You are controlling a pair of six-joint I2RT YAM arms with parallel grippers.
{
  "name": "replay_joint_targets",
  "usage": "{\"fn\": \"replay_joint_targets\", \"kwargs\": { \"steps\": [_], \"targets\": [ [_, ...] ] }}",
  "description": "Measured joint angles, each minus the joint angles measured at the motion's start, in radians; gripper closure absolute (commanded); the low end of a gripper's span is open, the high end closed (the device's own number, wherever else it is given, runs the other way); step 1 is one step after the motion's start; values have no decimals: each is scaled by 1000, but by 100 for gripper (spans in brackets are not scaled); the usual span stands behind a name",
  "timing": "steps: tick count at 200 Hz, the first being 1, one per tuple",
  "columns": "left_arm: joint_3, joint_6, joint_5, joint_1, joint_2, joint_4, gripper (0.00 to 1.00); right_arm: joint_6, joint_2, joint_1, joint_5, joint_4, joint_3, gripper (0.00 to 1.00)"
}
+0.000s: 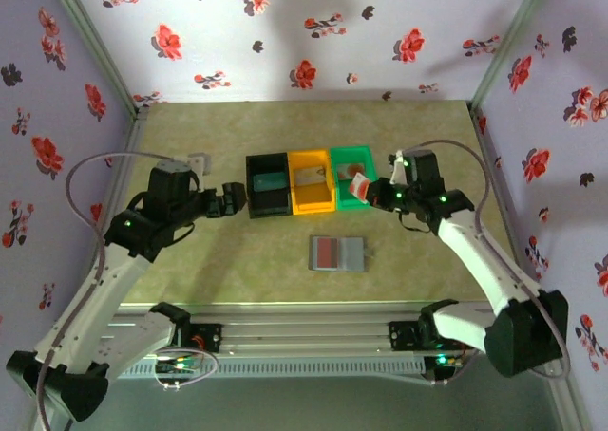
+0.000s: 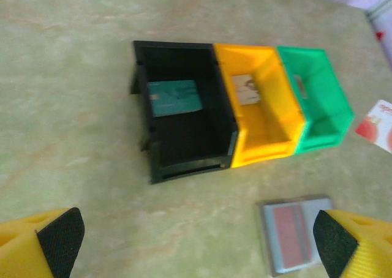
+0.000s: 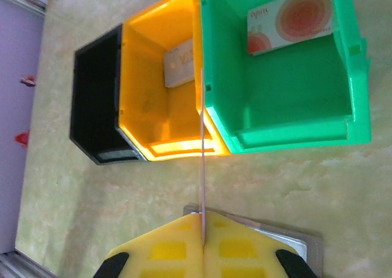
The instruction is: Take the credit cards out of the card holder
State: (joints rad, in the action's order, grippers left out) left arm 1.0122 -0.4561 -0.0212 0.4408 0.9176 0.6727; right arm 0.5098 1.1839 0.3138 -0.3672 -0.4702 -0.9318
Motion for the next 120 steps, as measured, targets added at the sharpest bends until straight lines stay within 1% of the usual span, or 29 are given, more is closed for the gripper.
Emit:
{"fn": "replay_joint_targets", "kwargs": {
  "steps": [33, 64, 120],
  "targets": [
    [-43, 19, 82, -25, -2, 26, 0, -42, 150, 0, 23, -35, -67, 100],
    [-60, 42, 137, -27, -9, 43, 0, -75, 293, 0, 42, -55, -166, 100],
    [-69, 64, 179, -28, -10, 55, 0, -136, 509, -2, 65, -112, -381, 100]
  ]
}}
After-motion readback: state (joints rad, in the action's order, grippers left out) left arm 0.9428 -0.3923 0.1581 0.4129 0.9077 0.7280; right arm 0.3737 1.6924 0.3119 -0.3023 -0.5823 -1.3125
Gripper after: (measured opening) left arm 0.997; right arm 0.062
